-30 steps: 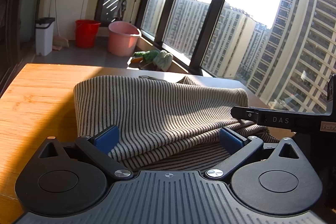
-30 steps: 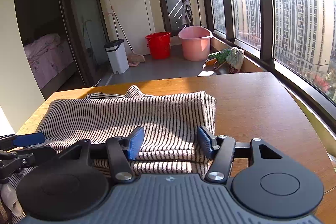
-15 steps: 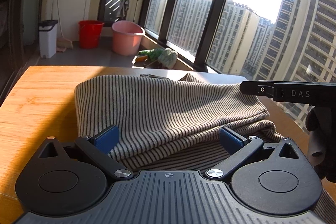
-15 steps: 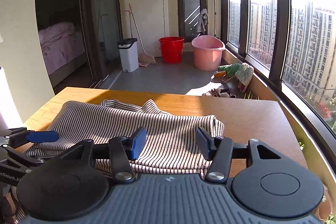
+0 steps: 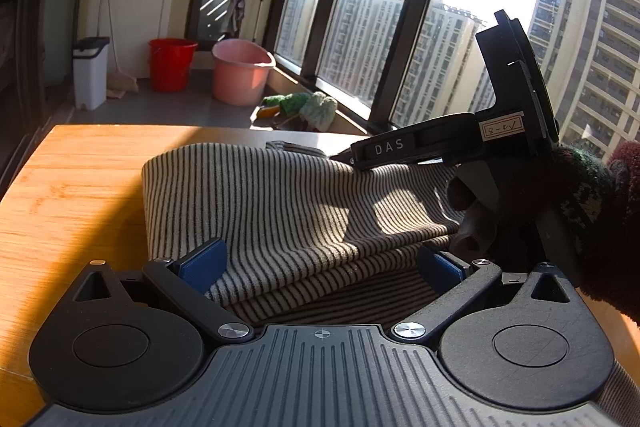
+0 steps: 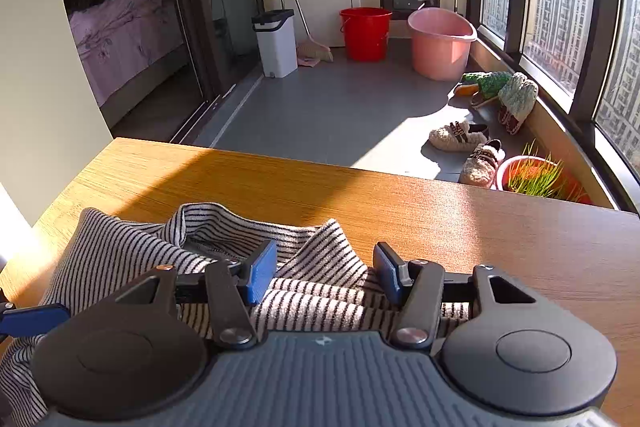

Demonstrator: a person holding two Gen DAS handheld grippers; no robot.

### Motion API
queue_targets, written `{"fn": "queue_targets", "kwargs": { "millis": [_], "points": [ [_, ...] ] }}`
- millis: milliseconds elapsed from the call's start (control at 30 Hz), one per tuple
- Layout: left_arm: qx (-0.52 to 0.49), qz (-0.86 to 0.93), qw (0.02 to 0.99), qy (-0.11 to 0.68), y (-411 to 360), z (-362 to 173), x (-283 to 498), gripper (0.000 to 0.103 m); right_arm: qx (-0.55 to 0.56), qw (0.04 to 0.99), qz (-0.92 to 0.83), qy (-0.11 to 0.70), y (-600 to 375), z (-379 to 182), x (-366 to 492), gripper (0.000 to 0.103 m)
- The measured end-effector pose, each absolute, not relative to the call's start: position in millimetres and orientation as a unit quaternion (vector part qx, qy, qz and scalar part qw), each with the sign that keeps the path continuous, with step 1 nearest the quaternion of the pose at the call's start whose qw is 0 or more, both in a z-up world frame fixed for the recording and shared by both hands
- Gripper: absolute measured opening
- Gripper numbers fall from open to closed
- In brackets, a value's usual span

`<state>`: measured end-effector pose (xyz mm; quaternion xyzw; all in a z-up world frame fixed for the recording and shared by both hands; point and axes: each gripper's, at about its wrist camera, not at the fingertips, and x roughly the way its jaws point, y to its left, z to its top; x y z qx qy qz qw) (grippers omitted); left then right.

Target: Fold clothes

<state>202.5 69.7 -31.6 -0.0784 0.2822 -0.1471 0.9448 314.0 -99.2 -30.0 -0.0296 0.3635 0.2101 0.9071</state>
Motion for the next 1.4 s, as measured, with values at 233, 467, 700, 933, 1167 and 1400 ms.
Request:
{"fn": "queue_targets", "kwargs": {
  "millis": [233, 467, 700, 933, 1167, 1400],
  "points": [
    [-0.089, -0.156, 0.942, 0.282, 75.4, -32.2, 202.8, 0.103, -0.026, 0.920, 0.206, 0.333, -112.4, -19.8, 302.2, 0.054],
    [-0.146, -0.143, 0.949, 0.238, 119.6, 18.9, 209.1, 0.103, -0.015, 0.943, 0.171, 0.285, -174.3, 4.5, 268.4, 0.054],
    [-0.162, -0.099, 0.914, 0.359, 143.1, -7.7, 276.4, 0.103, 0.099, 0.924, 0.168, 0.328, -228.2, -23.1, 270.9, 0.054],
    [-0.169, -0.102, 0.904, 0.379, 139.9, -25.2, 289.8, 0.103, 0.120, 0.913, 0.190, 0.341, -232.1, -38.9, 285.5, 0.059],
    [-0.245, -0.099, 0.876, 0.403, 150.5, -24.4, 306.7, 0.103, 0.125, 0.903, 0.217, 0.348, -227.3, -38.7, 293.2, 0.058],
    [-0.146, -0.106, 0.903, 0.391, 133.3, -22.9, 305.2, 0.069, 0.147, 0.897, 0.229, 0.349, -225.5, -41.9, 302.7, 0.031]
  ]
}}
